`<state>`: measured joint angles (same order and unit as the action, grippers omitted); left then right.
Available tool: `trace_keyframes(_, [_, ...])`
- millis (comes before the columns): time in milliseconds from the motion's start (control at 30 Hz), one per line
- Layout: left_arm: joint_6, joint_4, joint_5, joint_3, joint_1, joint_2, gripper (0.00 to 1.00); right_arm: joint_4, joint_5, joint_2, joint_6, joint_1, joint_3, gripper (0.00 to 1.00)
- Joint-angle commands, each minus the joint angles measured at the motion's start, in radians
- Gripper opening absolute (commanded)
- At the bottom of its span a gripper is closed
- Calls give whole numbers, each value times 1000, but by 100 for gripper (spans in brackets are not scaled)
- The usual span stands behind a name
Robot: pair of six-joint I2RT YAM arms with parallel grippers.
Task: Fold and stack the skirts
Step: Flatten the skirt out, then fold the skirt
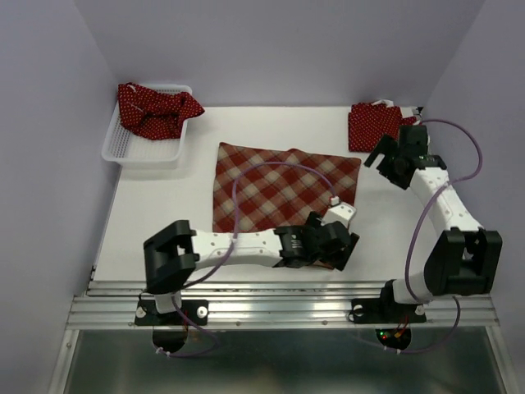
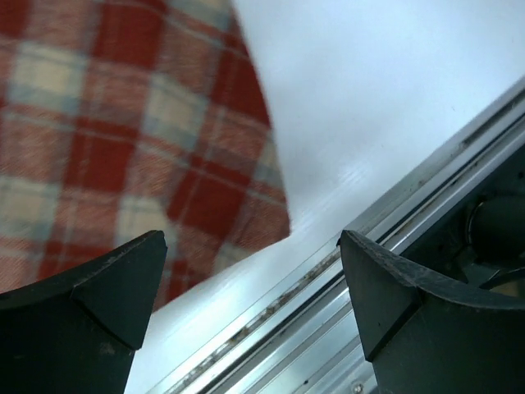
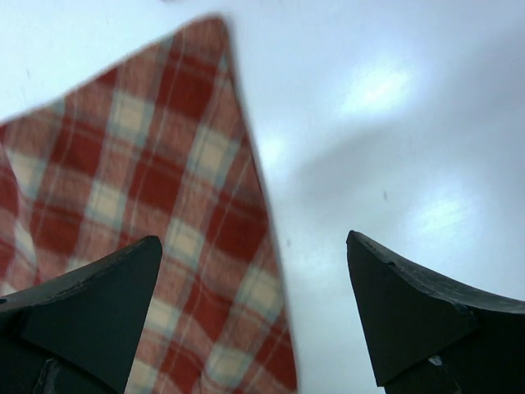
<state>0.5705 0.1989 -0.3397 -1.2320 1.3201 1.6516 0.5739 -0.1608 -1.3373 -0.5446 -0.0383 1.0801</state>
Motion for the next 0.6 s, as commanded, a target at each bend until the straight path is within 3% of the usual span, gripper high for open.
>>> trace_keyframes(0, [-182, -27, 8, -186, 50, 140, 99, -48, 234, -137, 130, 145, 164, 100])
trace_keyframes(100, [-225, -26, 59, -260, 53, 253, 99, -43, 276, -249, 164, 172, 217, 100])
trace_keyframes(267, [-265, -59, 120, -274, 53, 312, 97, -68, 349, -352, 204, 172, 239, 100])
trace_keyframes(567, [-273, -76, 116, -235, 51, 385, 73, -144, 411, -413, 196, 172, 238, 100])
